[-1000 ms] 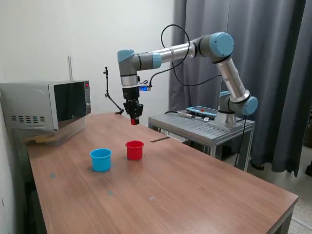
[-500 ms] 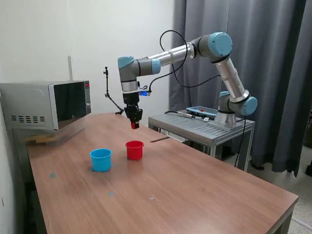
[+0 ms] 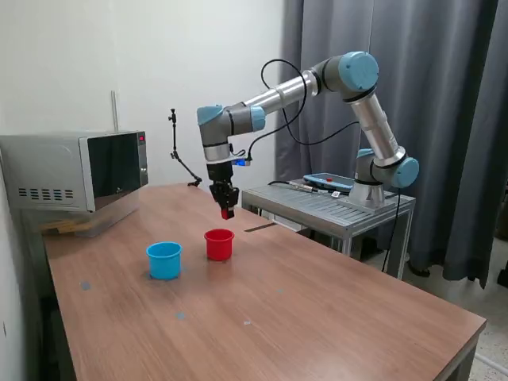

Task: Place red objects in the red bin, and blue objects in the blue bin.

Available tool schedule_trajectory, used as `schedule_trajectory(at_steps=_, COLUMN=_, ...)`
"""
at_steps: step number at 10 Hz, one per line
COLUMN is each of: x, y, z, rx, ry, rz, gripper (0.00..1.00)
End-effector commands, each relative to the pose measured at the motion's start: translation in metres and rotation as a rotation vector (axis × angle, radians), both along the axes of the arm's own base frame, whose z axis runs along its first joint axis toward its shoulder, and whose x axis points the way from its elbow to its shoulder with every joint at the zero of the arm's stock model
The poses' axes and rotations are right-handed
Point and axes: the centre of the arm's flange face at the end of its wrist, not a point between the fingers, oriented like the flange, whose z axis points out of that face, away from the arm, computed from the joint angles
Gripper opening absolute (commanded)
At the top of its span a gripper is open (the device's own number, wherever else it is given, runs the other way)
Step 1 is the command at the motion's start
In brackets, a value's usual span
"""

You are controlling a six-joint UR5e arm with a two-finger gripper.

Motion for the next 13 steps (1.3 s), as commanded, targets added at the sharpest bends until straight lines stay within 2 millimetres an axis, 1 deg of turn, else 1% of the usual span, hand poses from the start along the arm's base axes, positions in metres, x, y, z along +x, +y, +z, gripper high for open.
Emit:
schedule_trajectory(at_steps=1, x=0.002, y=0.005, z=-0.006, rx=0.008, ry=0.024, rz=-0.008, gripper=0.00)
schedule_trajectory(at_steps=2, x=0.001, y=0.005, z=-0.005, rx=0.015, ry=0.044, rz=-0.008, gripper=0.00)
schedule_trajectory(at_steps=4, x=0.000, y=0.014, z=-0.006, rx=0.027, ry=0.074, rz=-0.020, gripper=0.00)
schedule_trajectory(at_steps=8, x=0.000, y=0.016, z=-0.007, rx=0.031, ry=0.090, rz=-0.023, gripper=0.00)
schedule_trajectory(at_steps=11, x=0.003, y=0.015, z=-0.013, rx=0.026, ry=0.078, rz=-0.023, gripper=0.00)
schedule_trajectory(at_steps=12, x=0.003, y=0.016, z=-0.013, rx=0.028, ry=0.082, rz=-0.025, gripper=1.00)
schedule_trajectory(at_steps=13, x=0.001, y=0.017, z=-0.011, rx=0.035, ry=0.100, rz=-0.032, gripper=1.00)
